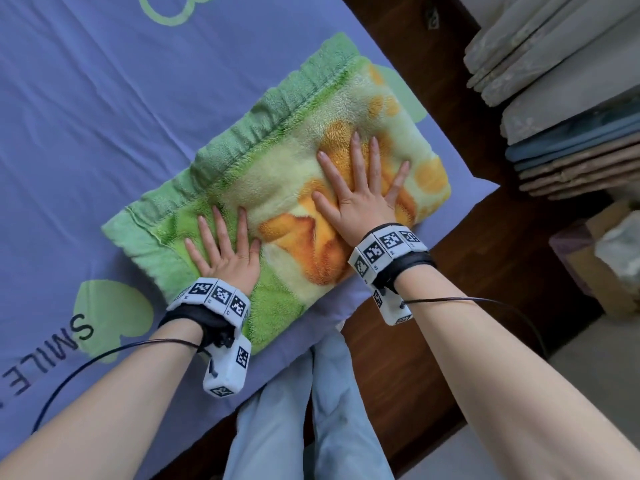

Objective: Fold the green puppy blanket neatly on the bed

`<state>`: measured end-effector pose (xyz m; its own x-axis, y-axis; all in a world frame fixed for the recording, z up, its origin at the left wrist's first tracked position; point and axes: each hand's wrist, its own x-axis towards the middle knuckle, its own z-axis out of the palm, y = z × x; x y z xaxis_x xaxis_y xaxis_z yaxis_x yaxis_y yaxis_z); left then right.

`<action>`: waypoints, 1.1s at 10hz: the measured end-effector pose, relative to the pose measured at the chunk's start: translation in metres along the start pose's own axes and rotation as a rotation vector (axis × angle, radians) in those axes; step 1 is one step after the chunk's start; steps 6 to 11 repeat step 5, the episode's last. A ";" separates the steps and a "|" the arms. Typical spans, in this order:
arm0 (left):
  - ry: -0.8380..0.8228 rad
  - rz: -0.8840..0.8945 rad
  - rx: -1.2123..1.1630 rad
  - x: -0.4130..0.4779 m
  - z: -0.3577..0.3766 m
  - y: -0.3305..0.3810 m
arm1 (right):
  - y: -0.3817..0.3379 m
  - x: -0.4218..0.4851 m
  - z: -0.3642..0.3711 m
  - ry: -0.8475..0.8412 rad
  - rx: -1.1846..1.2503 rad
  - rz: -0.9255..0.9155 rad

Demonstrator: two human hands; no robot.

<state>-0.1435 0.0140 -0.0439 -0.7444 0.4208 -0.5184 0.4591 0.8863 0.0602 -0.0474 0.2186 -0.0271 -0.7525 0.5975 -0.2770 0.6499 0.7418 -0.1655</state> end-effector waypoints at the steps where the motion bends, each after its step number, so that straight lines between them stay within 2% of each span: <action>1: -0.010 0.003 0.025 0.000 -0.001 0.002 | -0.003 -0.010 -0.013 -0.042 0.007 -0.007; 2: -0.035 0.001 0.017 0.001 -0.008 0.001 | -0.003 -0.033 -0.031 -0.053 0.023 -0.004; 3: -0.162 0.037 -0.012 -0.006 -0.024 -0.005 | 0.005 -0.080 -0.049 -0.092 0.116 -0.029; 4: -0.247 0.064 -0.019 -0.015 -0.048 -0.008 | 0.016 -0.133 -0.058 -0.215 0.227 0.047; 5: -0.252 0.169 -0.033 -0.029 -0.073 -0.011 | 0.034 -0.182 -0.066 -0.385 0.310 0.325; 11: -0.252 0.169 -0.033 -0.029 -0.073 -0.011 | 0.034 -0.182 -0.066 -0.385 0.310 0.325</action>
